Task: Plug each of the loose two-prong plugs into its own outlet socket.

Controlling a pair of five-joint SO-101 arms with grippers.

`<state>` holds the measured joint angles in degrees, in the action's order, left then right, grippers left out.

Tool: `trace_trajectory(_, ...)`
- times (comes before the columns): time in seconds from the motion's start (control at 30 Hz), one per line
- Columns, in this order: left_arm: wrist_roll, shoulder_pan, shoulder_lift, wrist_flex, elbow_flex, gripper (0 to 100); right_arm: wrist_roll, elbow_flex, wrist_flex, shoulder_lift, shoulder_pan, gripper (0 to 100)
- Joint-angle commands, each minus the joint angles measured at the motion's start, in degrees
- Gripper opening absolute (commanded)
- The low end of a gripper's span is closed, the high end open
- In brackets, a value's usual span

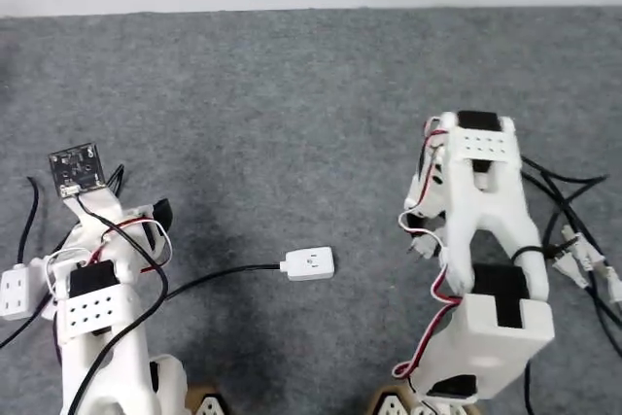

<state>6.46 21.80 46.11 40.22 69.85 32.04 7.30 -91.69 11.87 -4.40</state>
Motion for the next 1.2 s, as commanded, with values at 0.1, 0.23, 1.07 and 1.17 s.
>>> trace_trajectory(0.1,0.3,-0.4,1.1,-1.5,-0.2,26,-5.4,-0.4,-1.9,2.8,-1.6,16.3)
trace_trajectory(0.23,0.3,-0.4,1.0,-1.5,-0.2,26,-6.3,-0.5,-4.2,4.1,-1.4,34.0)
trace_trajectory(1.07,0.2,-0.5,1.1,-3.5,0.9,26,-115.8,-14.0,-10.1,9.7,-19.3,0.9)
trace_trajectory(1.17,0.2,-0.5,1.1,-3.5,0.9,26,-121.8,-10.6,-10.1,13.3,-20.1,0.8)
